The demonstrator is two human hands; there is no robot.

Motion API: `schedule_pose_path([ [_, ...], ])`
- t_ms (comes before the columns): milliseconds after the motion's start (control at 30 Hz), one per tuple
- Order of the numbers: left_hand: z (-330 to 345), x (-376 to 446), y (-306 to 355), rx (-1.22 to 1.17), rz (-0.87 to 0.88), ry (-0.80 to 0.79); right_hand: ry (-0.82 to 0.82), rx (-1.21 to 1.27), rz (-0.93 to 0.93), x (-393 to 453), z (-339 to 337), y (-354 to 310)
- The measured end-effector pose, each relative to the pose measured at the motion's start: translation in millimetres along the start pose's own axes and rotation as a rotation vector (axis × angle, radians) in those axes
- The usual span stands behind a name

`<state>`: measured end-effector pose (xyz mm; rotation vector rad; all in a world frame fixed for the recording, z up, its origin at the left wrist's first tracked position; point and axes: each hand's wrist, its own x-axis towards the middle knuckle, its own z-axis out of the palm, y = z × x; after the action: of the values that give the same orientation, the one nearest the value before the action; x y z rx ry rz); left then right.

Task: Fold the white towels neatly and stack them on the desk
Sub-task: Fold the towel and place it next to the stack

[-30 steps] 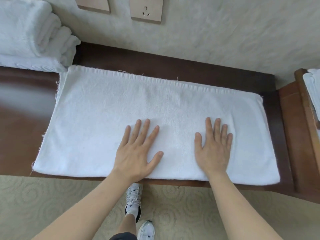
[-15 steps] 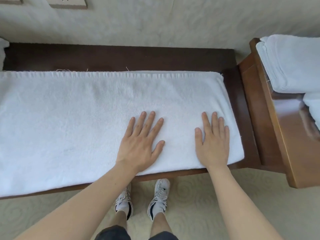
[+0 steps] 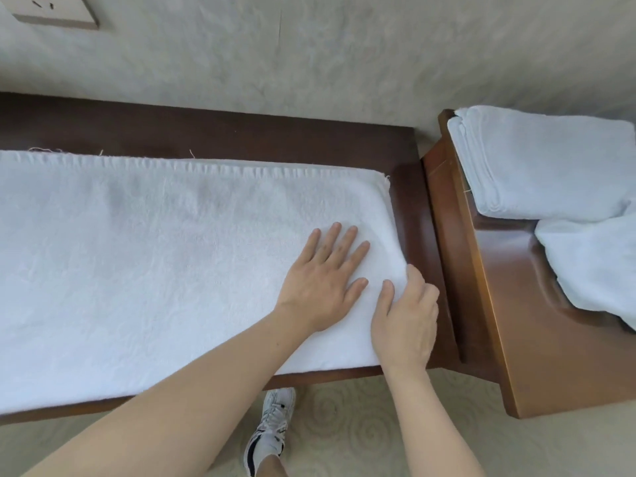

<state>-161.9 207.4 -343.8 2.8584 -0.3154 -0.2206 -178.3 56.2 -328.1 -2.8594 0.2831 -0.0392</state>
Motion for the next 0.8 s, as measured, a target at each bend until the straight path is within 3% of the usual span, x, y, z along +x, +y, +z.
schedule_pose_path([
  [133, -2, 49, 5, 0.065, 0.024, 0.007, -0.047, 0.028, 0.187, 8, -3, 10],
  [400, -11, 113, 27, 0.102, 0.048, -0.016, -0.101, 0.005, 0.069, 13, -7, 8],
  [567, -30, 93, 24, -0.26, 0.022, 0.0, -0.223, 0.042, 0.056, 9, -23, -13],
  [667, -48, 73, 16, -0.484, -0.124, -0.021, -0.18, 0.153, -0.033, 3, -36, -28],
  [800, -88, 52, 5, -0.779, -0.332, -0.048, -0.292, 0.148, -0.235, -11, -59, -65],
])
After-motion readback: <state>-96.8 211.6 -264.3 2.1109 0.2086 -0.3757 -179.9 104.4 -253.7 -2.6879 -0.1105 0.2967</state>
